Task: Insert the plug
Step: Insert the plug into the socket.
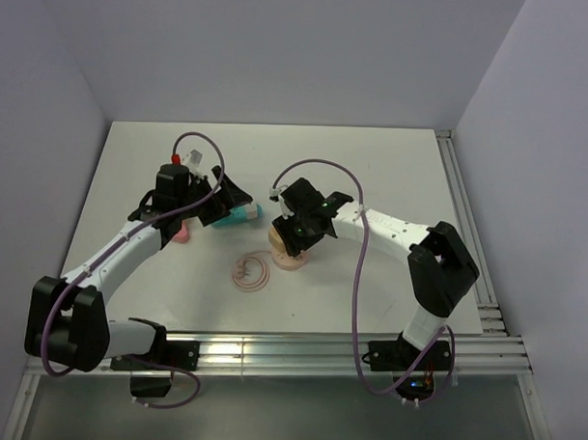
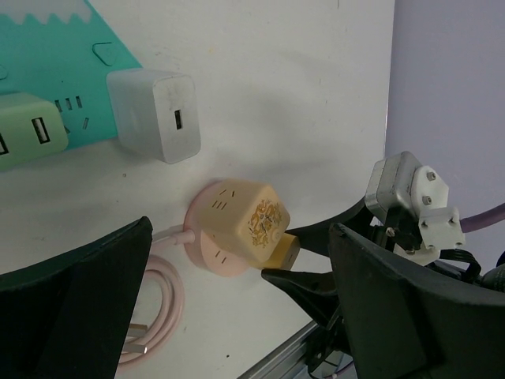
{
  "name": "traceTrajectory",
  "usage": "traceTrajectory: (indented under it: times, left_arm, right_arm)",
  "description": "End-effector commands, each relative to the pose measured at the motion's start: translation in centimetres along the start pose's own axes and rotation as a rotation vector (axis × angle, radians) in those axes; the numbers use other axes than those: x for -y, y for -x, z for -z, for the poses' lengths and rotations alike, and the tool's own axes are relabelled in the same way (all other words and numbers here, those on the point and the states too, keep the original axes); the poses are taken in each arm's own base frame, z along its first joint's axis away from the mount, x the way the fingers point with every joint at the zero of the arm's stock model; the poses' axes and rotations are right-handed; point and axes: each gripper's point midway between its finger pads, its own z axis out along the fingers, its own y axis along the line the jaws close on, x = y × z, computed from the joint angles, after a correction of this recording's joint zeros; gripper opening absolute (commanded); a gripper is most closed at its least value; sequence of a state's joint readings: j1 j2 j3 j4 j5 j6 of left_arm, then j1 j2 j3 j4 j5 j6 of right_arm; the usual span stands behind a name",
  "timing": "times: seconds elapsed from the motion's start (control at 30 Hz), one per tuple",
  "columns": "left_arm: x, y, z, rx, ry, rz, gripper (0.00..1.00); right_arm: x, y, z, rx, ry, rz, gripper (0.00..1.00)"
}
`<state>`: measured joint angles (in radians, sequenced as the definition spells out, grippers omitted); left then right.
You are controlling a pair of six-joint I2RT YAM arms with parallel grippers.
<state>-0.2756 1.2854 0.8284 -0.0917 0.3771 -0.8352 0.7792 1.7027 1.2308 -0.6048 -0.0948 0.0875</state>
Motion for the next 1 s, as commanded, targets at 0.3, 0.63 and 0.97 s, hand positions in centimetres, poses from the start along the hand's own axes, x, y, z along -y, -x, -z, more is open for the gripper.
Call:
traceTrajectory:
  times: [0.3,0.63,0.97]
  left_arm:
    - [0.8,0.8,1.6,0.042,-0.022,-0.009,0.99]
    - [0.8,0.8,1.6,0.036,-0.025,-0.013,0.99]
    - [0.6,0.6,1.4,0.024,-0.023,-0.018,1.00]
  right_arm:
    - [0.2,2.4,2.6,0.083,-0.036,0.021,0.00]
    - [0.2,1.7,1.1,0.039,-0.029,0.021,0.00]
    - [0.0,1.0,0.7,0.008,-0.020,0.011,0.00]
